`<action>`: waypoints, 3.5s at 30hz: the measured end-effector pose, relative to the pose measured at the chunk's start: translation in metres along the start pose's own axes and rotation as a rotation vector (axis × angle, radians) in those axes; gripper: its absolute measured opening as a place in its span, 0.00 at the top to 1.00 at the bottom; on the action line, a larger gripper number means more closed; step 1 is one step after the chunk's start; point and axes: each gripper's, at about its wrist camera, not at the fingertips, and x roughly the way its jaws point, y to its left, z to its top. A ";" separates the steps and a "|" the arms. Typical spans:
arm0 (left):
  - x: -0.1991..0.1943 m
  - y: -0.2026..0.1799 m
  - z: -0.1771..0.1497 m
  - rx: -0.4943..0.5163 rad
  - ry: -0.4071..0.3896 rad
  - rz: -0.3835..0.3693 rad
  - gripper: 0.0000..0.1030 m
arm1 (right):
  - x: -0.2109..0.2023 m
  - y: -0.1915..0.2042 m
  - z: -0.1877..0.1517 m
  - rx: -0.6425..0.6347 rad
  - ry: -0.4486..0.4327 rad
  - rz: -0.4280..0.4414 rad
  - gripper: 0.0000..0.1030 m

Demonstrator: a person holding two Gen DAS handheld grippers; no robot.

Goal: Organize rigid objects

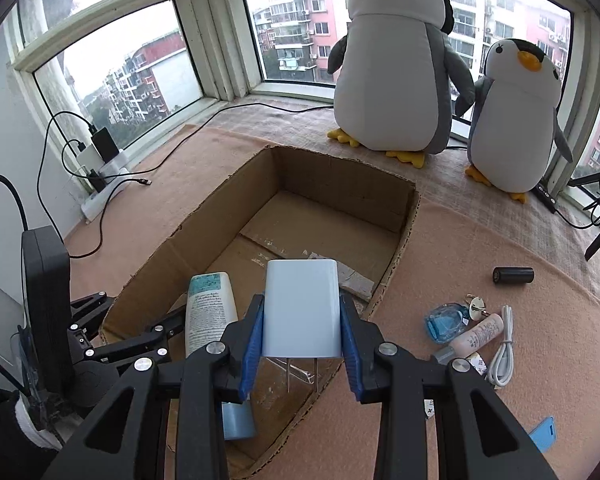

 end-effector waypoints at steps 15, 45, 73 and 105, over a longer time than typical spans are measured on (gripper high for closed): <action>0.000 0.000 0.000 0.001 -0.001 0.000 0.65 | 0.009 0.009 -0.001 -0.013 -0.008 0.027 0.43; -0.002 0.002 0.001 0.001 -0.005 0.006 0.65 | -0.049 -0.099 -0.032 0.213 -0.073 -0.115 0.25; 0.000 0.005 -0.001 -0.006 -0.001 0.006 0.65 | 0.020 -0.168 -0.040 0.293 0.122 -0.220 0.67; -0.001 0.004 -0.001 -0.005 -0.001 0.008 0.65 | -0.024 -0.173 -0.063 0.346 0.090 -0.203 0.99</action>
